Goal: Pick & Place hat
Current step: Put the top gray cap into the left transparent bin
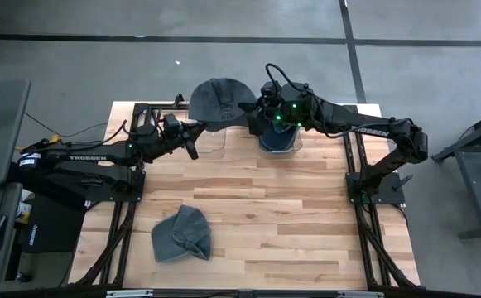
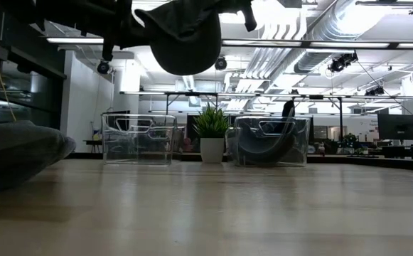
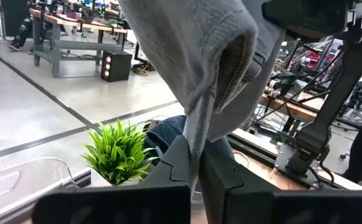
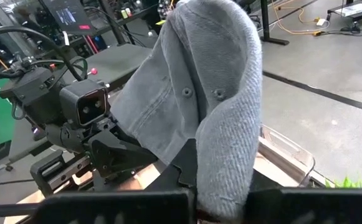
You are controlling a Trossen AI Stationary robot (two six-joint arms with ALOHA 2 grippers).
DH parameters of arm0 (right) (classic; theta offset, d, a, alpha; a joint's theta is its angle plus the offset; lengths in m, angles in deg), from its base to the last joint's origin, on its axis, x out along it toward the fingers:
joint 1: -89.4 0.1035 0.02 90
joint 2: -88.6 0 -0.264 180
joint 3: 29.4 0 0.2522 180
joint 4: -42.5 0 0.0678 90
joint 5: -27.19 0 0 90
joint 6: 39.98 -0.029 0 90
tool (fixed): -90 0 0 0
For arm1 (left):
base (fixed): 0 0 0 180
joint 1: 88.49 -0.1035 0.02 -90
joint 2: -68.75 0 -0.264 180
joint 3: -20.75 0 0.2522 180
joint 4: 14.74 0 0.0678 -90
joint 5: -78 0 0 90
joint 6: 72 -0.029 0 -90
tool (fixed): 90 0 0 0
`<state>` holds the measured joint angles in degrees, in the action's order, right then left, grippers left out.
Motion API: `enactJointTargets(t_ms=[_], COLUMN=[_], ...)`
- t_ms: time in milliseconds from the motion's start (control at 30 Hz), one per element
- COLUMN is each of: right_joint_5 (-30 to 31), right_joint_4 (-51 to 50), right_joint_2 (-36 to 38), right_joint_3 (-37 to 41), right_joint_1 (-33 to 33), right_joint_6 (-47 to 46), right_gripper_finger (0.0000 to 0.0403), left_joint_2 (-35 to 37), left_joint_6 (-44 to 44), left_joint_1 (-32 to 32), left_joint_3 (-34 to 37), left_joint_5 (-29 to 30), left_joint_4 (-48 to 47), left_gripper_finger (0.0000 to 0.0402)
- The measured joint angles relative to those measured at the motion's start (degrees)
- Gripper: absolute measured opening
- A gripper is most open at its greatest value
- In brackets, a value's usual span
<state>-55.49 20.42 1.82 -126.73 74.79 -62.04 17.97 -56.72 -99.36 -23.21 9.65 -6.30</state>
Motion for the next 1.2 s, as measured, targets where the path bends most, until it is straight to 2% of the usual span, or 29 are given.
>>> enactJointTargets(t_ms=[167, 300, 500, 667, 800, 867, 933, 1000, 1100, 1133, 1200], right_joint_5=[-0.21, -0.21, -2.04, -3.34, -3.86, -3.95, -4.08, -4.14, -4.49, -4.49, -4.51], right_joint_4=[0.09, 0.81, 4.67, 6.48, 7.31, 7.51, 7.91, 7.97, 7.74, 7.69, 7.72], right_joint_2=[0.00, 0.00, -1.98, -3.48, -3.62, -3.74, -3.76, -3.76, -3.76, -3.76, -3.76], right_joint_3=[0.00, 0.00, 0.00, 0.09, 0.07, 0.07, 0.07, 0.07, 0.07, 0.07, 0.07], right_joint_1=[0.00, 0.01, 0.02, 0.04, 0.04, 0.04, 0.04, 0.04, 0.08, 0.15, 0.15], right_joint_6=[0.00, -0.10, -1.46, -2.87, -3.41, -3.41, -3.41, -3.41, -3.41, -3.33, -3.18], right_gripper_finger=[0.0005, 0.0005, 0.0005, 0.0005, 0.0005, 0.0005, 0.0005, 0.0005, 0.0005, 0.0005, 0.0005], left_joint_2=[0.00, 0.00, -0.65, -1.14, -1.18, -1.18, -1.18, -1.18, -1.18, -1.18, -1.18], left_joint_6=[0.22, 0.16, 0.11, 0.01, 0.00, 0.00, 0.04, 0.17, 0.13, 0.01, -0.04], left_joint_1=[0.00, 0.00, 0.00, 0.02, 0.00, 0.00, 0.00, 0.00, 0.00, 0.00, 0.00], left_joint_3=[0.00, 0.00, 0.00, 0.02, 0.03, 0.03, 0.02, 0.02, 0.02, 0.04, 0.04], left_joint_5=[-0.06, -0.44, -3.07, -1.83, -0.40, 0.27, 1.53, 2.61, 2.78, 2.78, 2.78], left_joint_4=[0.78, 0.85, 2.02, 2.26, 1.43, 1.29, 0.91, 0.75, 0.64, 0.48, 0.51], left_gripper_finger=[0.0005, 0.0027, 0.0102, 0.0167, 0.0191, 0.0187, 0.0165, 0.0123, 0.0034, 0.0018, 0.0013])
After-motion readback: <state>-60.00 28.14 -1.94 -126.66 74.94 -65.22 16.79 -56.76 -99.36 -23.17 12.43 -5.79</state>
